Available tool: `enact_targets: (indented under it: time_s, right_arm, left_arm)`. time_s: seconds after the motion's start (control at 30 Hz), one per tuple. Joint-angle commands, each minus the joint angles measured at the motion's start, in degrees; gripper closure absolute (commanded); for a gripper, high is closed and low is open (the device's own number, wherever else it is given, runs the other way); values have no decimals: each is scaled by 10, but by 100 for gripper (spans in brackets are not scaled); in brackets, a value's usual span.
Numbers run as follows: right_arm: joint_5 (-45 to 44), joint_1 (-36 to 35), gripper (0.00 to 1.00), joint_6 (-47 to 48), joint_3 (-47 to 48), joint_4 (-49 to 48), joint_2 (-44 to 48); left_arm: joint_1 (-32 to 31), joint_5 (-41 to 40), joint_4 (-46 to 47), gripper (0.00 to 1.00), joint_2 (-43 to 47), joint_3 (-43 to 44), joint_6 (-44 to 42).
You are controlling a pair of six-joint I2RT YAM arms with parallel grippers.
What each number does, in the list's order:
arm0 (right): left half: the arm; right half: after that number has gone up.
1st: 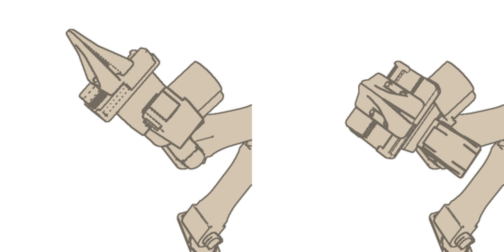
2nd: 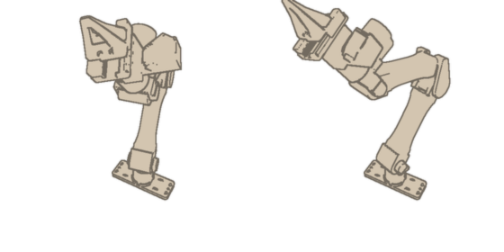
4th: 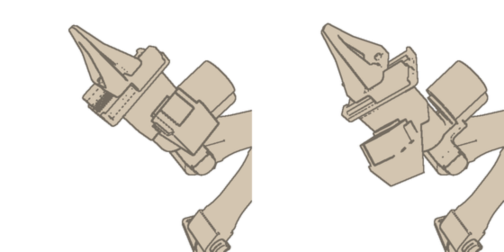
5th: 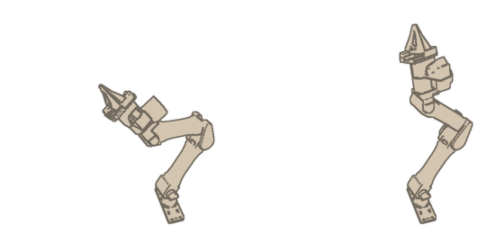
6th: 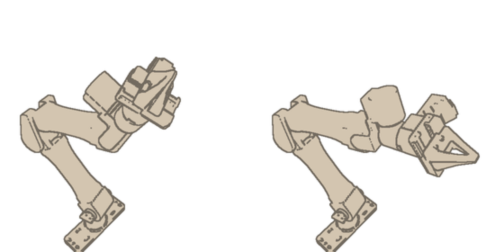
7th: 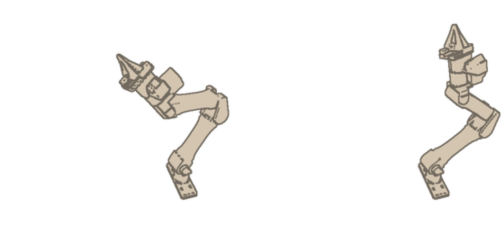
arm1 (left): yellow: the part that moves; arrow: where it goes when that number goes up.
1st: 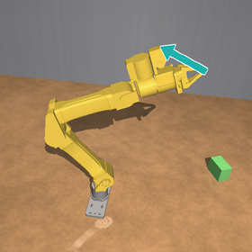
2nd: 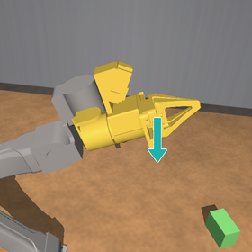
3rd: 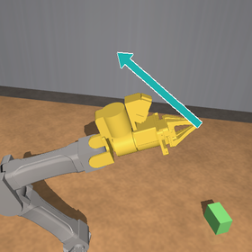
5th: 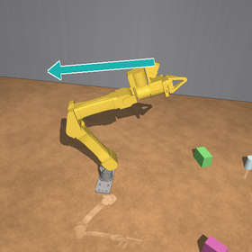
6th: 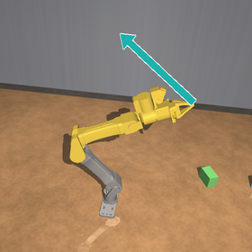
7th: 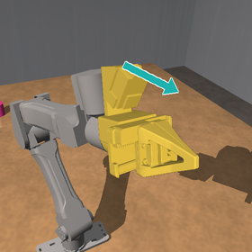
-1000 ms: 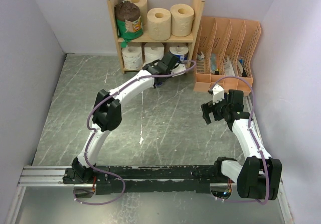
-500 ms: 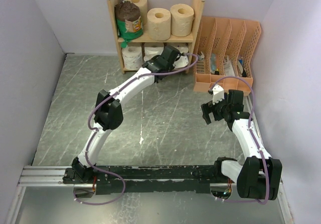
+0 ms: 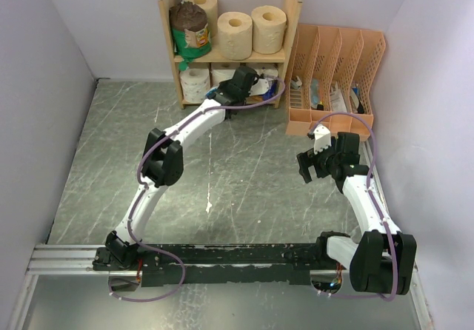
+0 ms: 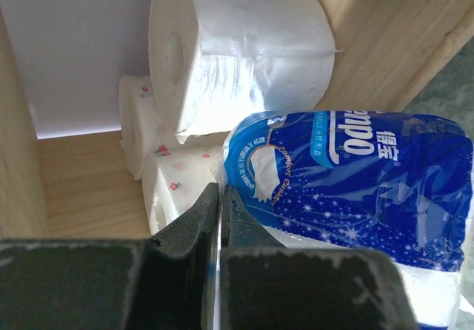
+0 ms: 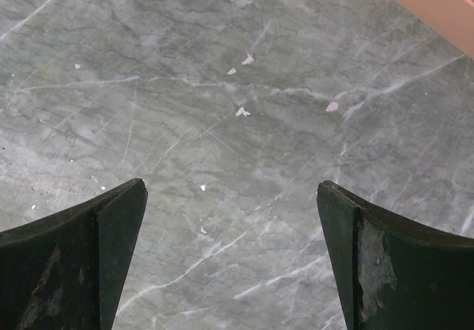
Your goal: Place and organize the paper towels onto the shelf
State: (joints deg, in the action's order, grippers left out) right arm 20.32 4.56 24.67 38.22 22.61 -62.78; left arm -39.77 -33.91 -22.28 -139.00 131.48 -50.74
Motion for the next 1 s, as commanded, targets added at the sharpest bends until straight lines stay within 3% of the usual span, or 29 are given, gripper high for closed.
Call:
enact_targets:
  time_s: [0.0, 0.3, 0.5, 0.63, 0.67, 0.77, 0.87, 0.9, 0.97]
  right_arm:
    - [1, 3, 0, 7, 1, 2, -1]
    - [-2, -1, 0, 8, 4, 5, -8]
    - [-2, -2, 0, 8, 4, 5, -7]
    - [2, -3, 0, 9, 3, 8, -11]
    - [7, -3, 0, 12, 3, 11, -13]
    - [10, -5, 0, 13, 7, 19, -21]
    - [8, -8, 0, 14, 6, 18, -24]
    - [9, -9, 0, 15, 7, 19, -24]
    - [12, -10, 0, 16, 9, 24, -28]
  left_arm:
    - [0, -4, -8, 93, -11, 29, 6]
    - [-53, 64, -87, 93, 111, -128, 128]
    - [-78, 90, -108, 93, 134, -196, 171]
    - [-81, 101, -132, 93, 124, -190, 188]
    - [-81, 102, -137, 90, 120, -184, 193]
    - [-81, 103, -140, 65, 118, -178, 196]
    - [-80, 100, -136, 49, 120, -172, 192]
    - [-80, 100, -138, 34, 119, -165, 192]
    - [-78, 105, -150, 23, 114, -145, 196]
